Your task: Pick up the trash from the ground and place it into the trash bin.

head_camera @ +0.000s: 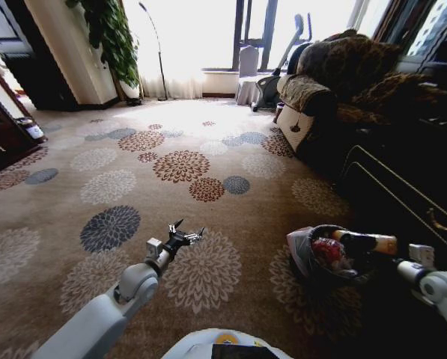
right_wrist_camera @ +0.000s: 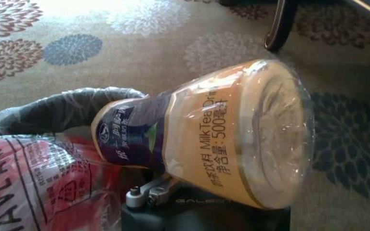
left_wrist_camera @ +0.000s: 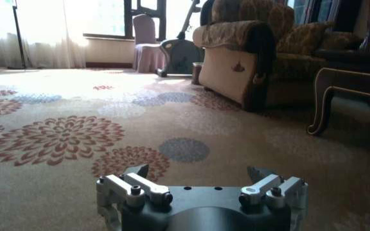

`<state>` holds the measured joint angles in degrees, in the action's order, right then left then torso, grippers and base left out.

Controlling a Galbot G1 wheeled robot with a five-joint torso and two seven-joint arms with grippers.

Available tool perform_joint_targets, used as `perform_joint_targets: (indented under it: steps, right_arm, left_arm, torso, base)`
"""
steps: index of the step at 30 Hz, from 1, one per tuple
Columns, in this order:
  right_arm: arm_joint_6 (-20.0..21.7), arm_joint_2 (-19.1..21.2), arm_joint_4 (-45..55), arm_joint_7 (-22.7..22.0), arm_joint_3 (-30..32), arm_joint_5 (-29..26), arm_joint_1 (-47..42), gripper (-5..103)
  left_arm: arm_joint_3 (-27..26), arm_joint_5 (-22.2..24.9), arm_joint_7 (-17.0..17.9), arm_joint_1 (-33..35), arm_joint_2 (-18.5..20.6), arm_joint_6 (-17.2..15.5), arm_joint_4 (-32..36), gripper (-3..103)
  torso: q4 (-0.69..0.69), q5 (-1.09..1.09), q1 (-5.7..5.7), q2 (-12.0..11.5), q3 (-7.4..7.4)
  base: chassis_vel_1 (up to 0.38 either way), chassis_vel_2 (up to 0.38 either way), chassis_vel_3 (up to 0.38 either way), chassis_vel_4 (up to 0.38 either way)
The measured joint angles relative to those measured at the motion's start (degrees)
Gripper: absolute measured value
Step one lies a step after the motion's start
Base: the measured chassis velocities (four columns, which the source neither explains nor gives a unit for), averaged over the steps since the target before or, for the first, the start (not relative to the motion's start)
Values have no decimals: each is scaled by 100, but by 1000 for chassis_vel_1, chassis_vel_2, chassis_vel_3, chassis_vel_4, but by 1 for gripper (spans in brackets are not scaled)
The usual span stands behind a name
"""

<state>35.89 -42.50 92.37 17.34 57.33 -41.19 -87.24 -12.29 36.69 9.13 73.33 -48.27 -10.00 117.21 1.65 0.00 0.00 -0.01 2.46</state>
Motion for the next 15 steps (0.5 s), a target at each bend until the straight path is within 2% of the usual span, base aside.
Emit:
perform_joint_targets:
  steps: [5, 15]
  right_arm:
    - [-123, 26, -301, 266, 5, 93, 37, 1]
    - [-237, -5, -460, 520, -27, 282, 27, 1]
  left_arm:
    - [59, -1, 34, -49, -14, -23, 0, 100]
    - [82, 2, 38, -93, -9, -53, -12, 100]
  torso:
    - [4, -1, 0, 0, 0]
    - [4, 1, 0, 0, 0]
  base:
    - [0, 0, 0, 0]
    - [0, 0, 0, 0]
